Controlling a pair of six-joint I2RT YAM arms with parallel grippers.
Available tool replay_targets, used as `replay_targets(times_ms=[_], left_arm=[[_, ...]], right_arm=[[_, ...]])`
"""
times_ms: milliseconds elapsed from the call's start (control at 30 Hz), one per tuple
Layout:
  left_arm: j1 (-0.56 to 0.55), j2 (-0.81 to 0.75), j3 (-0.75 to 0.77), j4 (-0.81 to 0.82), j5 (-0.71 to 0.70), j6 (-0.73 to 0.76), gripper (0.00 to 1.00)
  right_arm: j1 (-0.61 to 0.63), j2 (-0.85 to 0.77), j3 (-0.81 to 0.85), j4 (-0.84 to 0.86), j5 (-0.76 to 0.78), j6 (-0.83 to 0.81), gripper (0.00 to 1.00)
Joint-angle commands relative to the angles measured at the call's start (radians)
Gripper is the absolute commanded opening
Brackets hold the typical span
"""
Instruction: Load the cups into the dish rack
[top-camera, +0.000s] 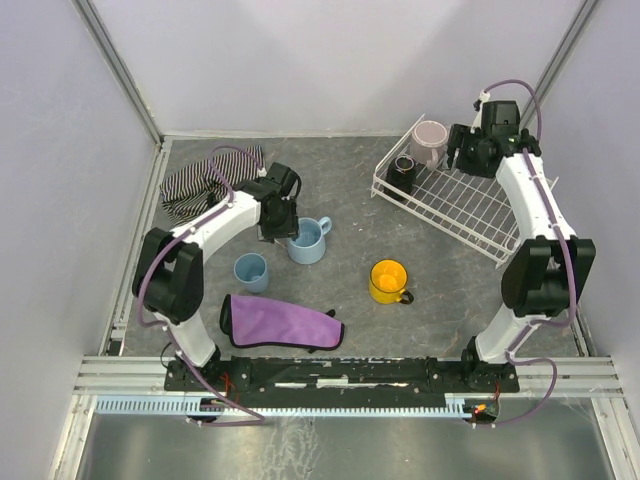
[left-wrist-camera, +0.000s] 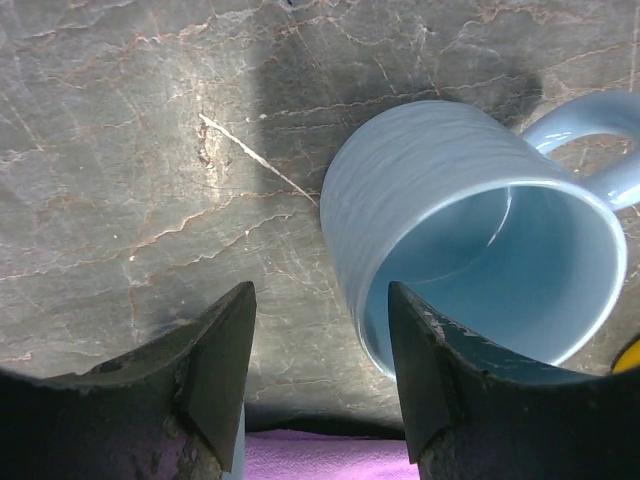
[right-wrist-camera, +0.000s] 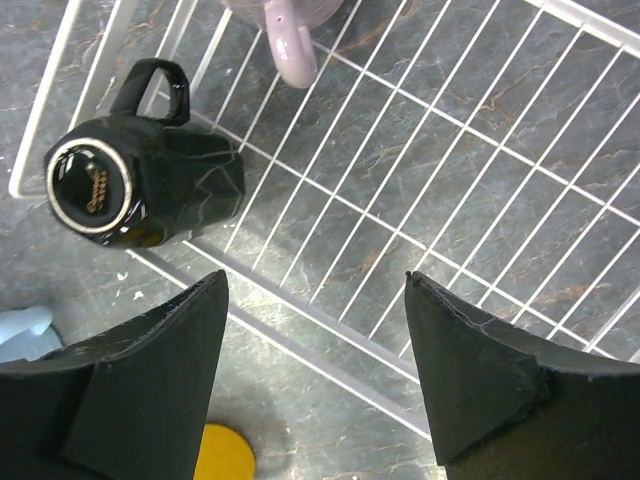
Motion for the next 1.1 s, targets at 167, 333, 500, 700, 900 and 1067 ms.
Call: replay_targets(times_ms=[167,333,500,700,900,1067], left_arm=[[-0.003,0.101,0.047,0.053,0.044,-0.010,0.52],[-0.007,0.129,0.052,0.106,0.075,-0.017,0.13],[-0.008,0.089,0.061,0.192,0.124,0.026,0.03],[-0.009,-0.081,0.028,0.397,0.164,0.175,0.03],[-0.024,-0.322,-0.160,0.741,0.209,0.340,0.03],[-0.032,-0.505,-0.340,1.018,0.301,0.519,0.03]], right_arm=[[0.003,-0.142,-0.038,-0.023,-0.151,0.108,0.77],[0.022,-0.215,-0.076,-0.029,-0.271,0.175,0.76],[0.057,-0.276,-0.078,-0.060,-0.405,0.241,0.76],[0.104,-0.362,-0.144,-0.021,-0.657,0.442,0.76],[0.146,-0.475,-0.359,0.291,-0.886,0.821,0.76],[0.235,-0.539,-0.532,0.643,-0.939,1.150,0.76]])
